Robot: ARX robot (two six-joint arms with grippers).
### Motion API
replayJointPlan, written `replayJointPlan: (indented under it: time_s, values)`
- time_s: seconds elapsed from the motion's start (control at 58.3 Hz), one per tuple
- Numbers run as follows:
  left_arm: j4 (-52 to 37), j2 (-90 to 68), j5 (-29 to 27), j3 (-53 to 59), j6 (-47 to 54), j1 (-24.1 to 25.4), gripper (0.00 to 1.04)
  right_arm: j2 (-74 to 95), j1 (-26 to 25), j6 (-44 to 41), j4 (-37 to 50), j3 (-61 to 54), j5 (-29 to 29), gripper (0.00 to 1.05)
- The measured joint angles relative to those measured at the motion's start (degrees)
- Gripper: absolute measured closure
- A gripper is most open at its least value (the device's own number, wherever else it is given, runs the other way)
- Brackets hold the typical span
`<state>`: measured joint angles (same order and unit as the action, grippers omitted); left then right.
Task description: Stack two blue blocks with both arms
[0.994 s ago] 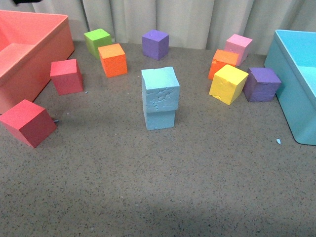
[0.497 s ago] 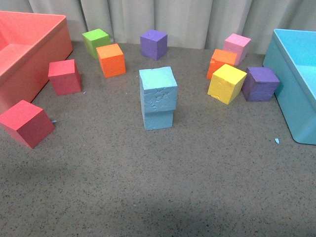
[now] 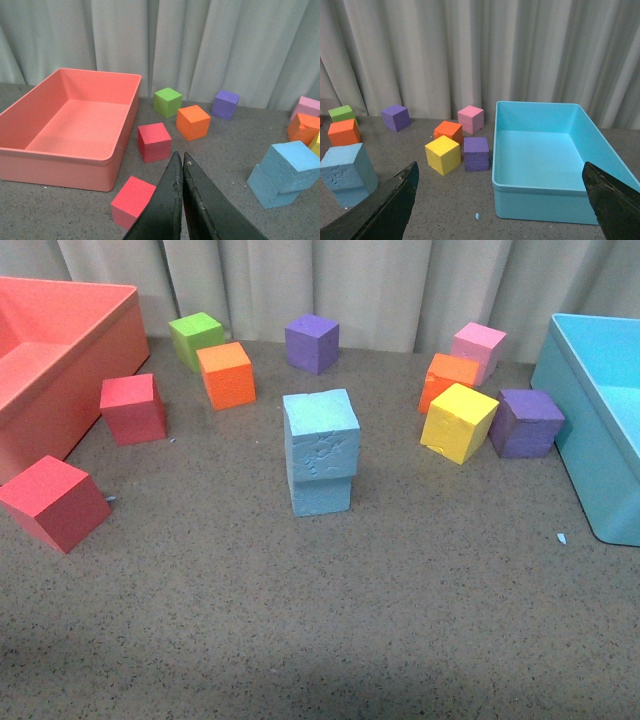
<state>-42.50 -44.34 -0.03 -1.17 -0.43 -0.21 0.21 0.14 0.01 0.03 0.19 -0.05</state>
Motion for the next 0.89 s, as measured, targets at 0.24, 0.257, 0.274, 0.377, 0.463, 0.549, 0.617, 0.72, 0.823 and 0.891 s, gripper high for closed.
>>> replayJointPlan:
  time_s: [0.24,0.257,0.274,0.377,0.463,0.549,0.617,0.72,0.823,0.891]
  values:
    - [9.2,10.45,-0.02,0.04,0.0,0.04,1.01,0.0,0.0,0.0,0.0,0.0,0.0,0.09]
    - [9.9,11.19,-0.04,0.04,0.0,0.04,1.01,0.0,0.0,0.0,0.0,0.0,0.0,0.09]
    - [10.25,11.54,-0.02,0.04,0.0,0.04,1.01,0.0,0.0,0.0,0.0,0.0,0.0,0.09]
    - [14.21,15.78,-0.04,0.07,0.0,0.04,1.01,0.0,0.0,0.0,0.0,0.0,0.0,0.09]
    - [16.59,18.4,-0.04,0.07,0.0,0.04,1.01,0.0,0.0,0.0,0.0,0.0,0.0,0.09]
    - [19.12,21.0,-0.04,0.07,0.0,0.04,1.01,0.0,0.0,0.0,0.0,0.0,0.0,0.09]
    - [20.65,22.62,-0.02,0.07,0.0,0.04,1.01,0.0,0.0,0.0,0.0,0.0,0.0,0.09]
    - [23.08,25.11,-0.02,0.07,0.0,0.04,1.01,0.0,0.0,0.0,0.0,0.0,0.0,0.09]
    - [25.24,27.3,-0.02,0.07,0.0,0.04,1.01,0.0,0.0,0.0,0.0,0.0,0.0,0.09]
    - [26.64,28.7,-0.02,0.07,0.0,0.04,1.01,0.0,0.0,0.0,0.0,0.0,0.0,0.09]
